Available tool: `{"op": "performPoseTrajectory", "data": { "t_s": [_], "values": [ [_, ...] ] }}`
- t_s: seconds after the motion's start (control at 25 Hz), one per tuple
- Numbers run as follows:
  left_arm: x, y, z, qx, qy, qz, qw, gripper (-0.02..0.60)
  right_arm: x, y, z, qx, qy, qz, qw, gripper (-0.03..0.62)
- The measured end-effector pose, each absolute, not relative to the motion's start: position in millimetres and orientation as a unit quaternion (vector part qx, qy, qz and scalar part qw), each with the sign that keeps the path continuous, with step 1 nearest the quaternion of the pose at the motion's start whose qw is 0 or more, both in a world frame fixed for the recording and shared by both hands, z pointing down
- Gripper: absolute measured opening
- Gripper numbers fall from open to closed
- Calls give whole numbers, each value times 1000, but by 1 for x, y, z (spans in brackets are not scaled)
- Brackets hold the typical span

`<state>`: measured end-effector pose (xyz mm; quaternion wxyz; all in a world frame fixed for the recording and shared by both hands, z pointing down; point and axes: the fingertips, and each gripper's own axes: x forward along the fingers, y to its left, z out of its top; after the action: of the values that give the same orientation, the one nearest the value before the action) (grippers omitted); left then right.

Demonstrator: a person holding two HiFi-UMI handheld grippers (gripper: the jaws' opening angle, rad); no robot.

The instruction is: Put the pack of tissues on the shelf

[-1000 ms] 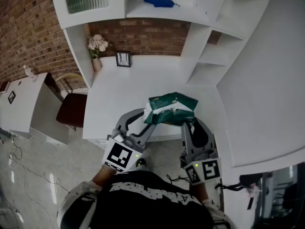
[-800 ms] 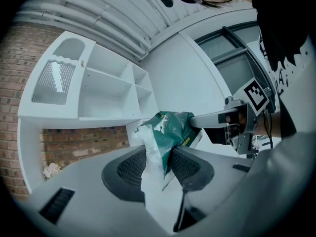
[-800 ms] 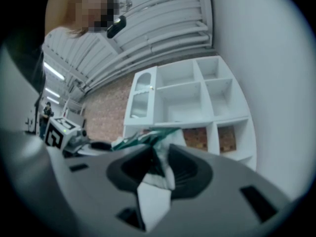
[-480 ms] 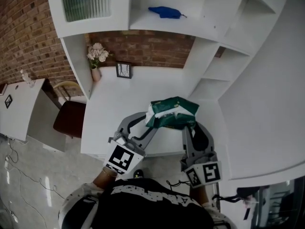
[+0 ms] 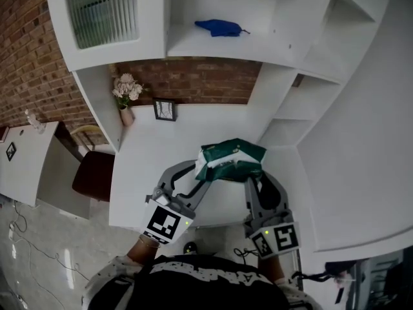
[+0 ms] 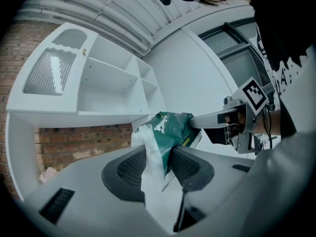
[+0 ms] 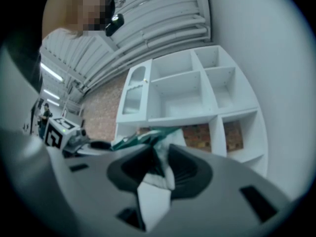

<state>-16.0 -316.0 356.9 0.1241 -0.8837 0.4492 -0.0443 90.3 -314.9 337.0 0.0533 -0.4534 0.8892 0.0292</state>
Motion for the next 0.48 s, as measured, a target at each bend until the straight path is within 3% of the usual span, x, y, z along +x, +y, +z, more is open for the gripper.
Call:
{"op": "performPoseTrajectory", "data": {
  "t_s": [0.48],
  "values": [
    [-14,-342,337,-853,503,-52,128,173,92,-352,317,-397,915,29,69,129]
  ]
}}
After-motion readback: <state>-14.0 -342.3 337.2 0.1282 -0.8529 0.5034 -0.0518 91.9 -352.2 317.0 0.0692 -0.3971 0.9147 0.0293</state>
